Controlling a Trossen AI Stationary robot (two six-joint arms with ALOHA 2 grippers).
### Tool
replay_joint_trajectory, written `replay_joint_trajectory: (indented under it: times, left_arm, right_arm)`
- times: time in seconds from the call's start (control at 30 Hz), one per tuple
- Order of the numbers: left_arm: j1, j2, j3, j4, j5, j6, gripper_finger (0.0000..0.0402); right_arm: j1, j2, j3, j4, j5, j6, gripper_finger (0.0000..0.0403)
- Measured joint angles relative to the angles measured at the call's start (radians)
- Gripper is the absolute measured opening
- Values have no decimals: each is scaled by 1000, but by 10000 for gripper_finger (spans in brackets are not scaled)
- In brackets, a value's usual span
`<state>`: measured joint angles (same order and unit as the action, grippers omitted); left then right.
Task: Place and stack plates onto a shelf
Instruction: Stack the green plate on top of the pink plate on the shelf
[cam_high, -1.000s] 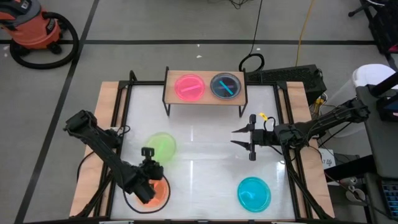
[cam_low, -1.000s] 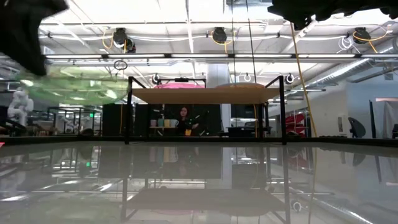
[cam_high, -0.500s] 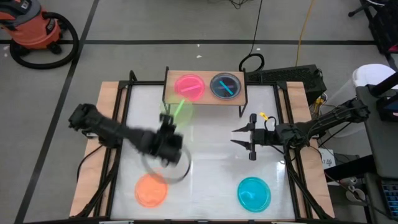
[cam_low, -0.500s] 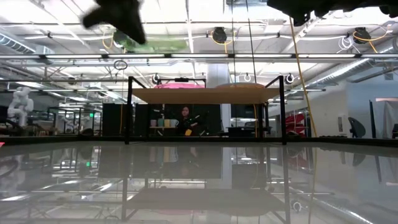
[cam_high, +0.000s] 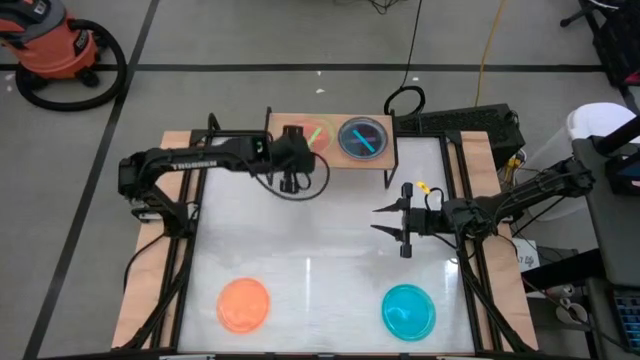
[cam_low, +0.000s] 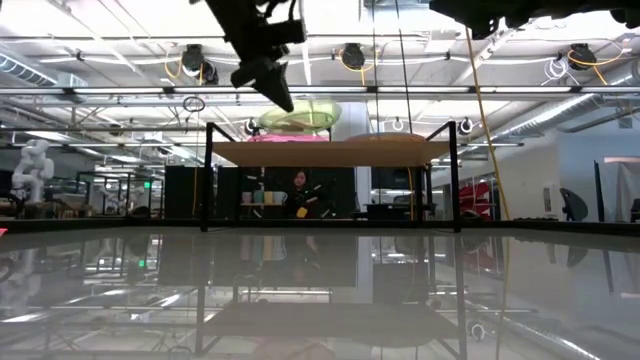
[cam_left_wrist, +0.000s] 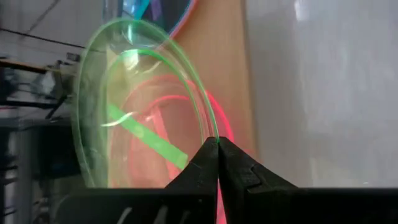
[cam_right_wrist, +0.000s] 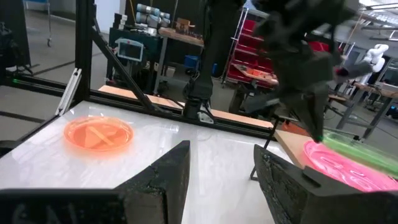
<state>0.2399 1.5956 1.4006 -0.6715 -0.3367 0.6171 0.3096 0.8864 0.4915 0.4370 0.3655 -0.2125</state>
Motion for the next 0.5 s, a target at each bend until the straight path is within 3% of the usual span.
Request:
replay_joint_trajectory:
  times: [0.2, 0.5]
  left_arm:
    - [80, 2, 0, -26, 32, 17, 6]
    - [108, 2, 0, -14, 90, 15, 50]
  right_arm:
    - [0, -5, 0, 11, 4, -42, 160]
    - [0, -22, 0, -7, 5, -41, 160]
